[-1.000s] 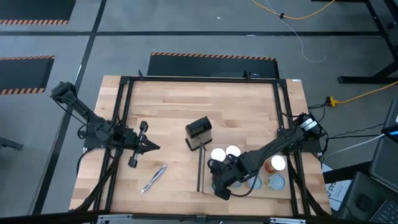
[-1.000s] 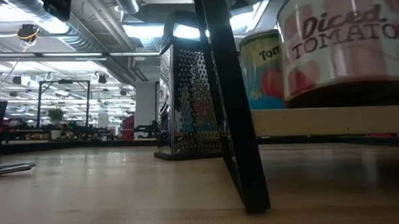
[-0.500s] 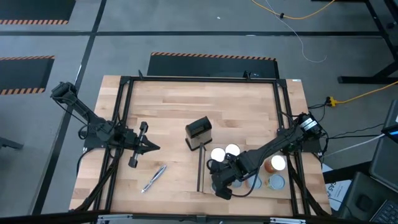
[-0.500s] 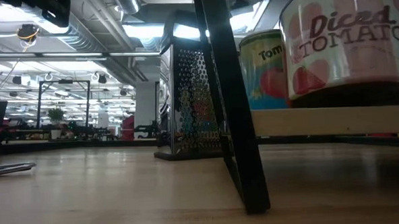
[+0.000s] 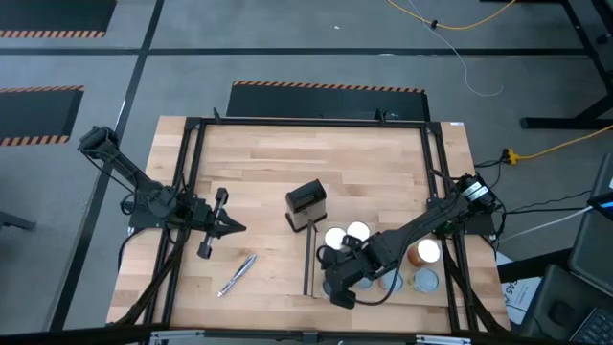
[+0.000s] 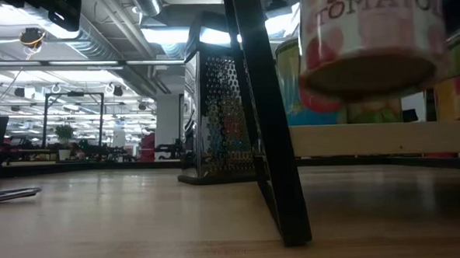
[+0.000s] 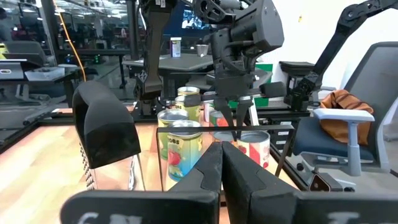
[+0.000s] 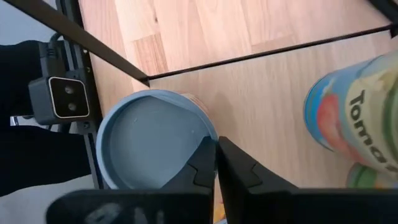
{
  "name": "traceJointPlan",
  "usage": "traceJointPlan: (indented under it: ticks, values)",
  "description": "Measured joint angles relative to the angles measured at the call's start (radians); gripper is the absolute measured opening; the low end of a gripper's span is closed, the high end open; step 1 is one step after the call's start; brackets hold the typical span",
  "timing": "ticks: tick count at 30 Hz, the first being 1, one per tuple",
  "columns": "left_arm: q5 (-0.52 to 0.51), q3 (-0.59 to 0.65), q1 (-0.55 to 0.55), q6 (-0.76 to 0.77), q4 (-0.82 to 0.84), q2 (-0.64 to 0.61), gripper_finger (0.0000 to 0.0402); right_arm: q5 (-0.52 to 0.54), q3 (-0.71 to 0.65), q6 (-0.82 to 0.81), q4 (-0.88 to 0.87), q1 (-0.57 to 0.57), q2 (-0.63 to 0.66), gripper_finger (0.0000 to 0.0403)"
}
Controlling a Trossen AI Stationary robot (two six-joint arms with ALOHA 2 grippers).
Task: Pick and place cans onto a shelf
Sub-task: Adjust the canned goods on the shelf
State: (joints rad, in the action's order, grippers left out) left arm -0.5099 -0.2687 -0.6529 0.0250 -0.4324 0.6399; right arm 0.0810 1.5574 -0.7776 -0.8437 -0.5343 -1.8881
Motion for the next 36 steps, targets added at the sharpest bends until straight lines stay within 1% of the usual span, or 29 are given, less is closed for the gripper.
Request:
traceJointPlan:
  ticks: [10,15,20,26,36]
  values:
    - [0.007,0.0,0.0,0.001,0.0,0.0,0.0,0.044,0.0,0.059,-0.018,0.0,0.0,0.001]
    - [0.007,0.0,0.0,0.0,0.0,0.0,0.0,0.083,0.0,0.092,-0.026,0.0,0.0,0.001]
    - [0.007,0.0,0.0,0.0,0.0,0.0,0.0,0.084,-0.002,0.107,-0.022,0.0,0.0,0.001]
    - [0.007,0.0,0.0,0.0,0.001,0.0,0.0,0.084,-0.042,0.101,-0.015,0.0,0.001,0.001]
    - [0.007,0.0,0.0,0.0,0.001,0.0,0.0,0.084,-0.043,0.104,-0.012,0.0,0.001,0.001]
